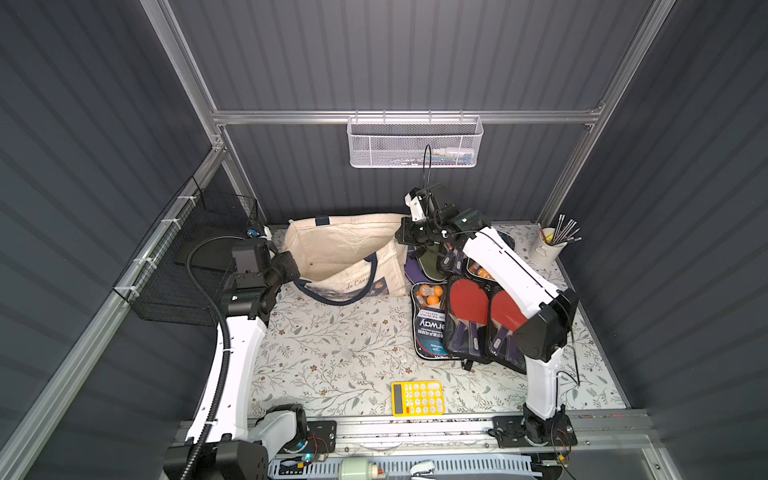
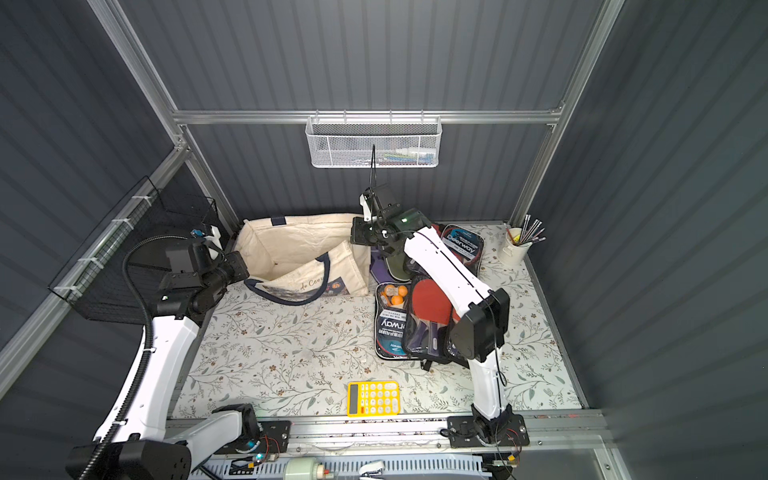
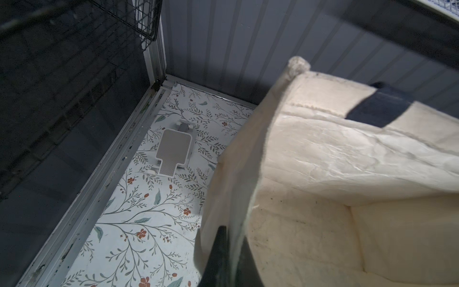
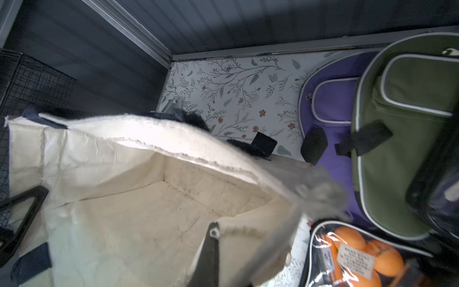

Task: Remove the ping pong set from the canvas bag
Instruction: Place the canvas bag at the center of the board.

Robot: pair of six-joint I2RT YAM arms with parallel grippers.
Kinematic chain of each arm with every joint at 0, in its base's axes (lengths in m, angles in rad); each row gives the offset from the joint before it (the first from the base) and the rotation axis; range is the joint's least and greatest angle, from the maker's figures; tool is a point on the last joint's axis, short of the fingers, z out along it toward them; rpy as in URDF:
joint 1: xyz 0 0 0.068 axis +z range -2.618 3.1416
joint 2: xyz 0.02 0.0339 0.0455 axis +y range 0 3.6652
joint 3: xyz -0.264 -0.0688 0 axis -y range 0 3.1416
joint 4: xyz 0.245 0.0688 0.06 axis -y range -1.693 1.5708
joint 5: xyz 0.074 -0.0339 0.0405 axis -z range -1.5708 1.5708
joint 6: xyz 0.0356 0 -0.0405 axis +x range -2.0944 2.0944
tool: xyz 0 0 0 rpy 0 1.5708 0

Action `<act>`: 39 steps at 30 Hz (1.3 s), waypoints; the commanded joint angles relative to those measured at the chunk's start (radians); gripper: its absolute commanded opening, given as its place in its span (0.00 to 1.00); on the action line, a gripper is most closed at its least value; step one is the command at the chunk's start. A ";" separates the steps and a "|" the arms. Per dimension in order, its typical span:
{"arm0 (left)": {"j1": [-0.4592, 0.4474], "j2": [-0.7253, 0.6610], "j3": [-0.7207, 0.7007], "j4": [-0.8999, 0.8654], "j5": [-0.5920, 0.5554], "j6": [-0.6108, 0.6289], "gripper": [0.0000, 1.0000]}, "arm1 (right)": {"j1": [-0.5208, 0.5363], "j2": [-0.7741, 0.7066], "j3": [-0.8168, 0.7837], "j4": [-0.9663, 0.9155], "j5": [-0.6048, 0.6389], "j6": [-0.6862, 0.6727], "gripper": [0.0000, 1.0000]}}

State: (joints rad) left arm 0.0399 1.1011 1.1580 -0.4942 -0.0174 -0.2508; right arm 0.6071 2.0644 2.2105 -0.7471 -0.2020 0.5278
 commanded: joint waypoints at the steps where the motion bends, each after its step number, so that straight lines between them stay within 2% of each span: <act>1: 0.002 -0.035 -0.020 0.059 0.057 -0.019 0.00 | -0.019 0.058 0.099 0.061 -0.054 -0.036 0.00; 7: 0.002 -0.022 -0.078 0.100 0.118 -0.043 0.00 | -0.038 0.180 0.223 0.067 -0.099 -0.027 0.00; 20: -0.011 -0.046 -0.113 0.080 0.099 -0.045 0.00 | -0.085 0.299 0.231 0.159 -0.241 0.064 0.00; 32: -0.052 -0.095 -0.175 0.054 0.143 -0.073 0.00 | -0.081 0.258 0.155 0.159 -0.203 0.034 0.00; 39: -0.077 -0.098 -0.184 0.033 0.117 -0.052 0.00 | -0.084 0.239 0.109 0.162 -0.204 0.029 0.00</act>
State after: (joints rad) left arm -0.0322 1.0229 0.9722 -0.4480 0.0940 -0.3084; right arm 0.5327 2.3463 2.3451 -0.5907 -0.4374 0.5739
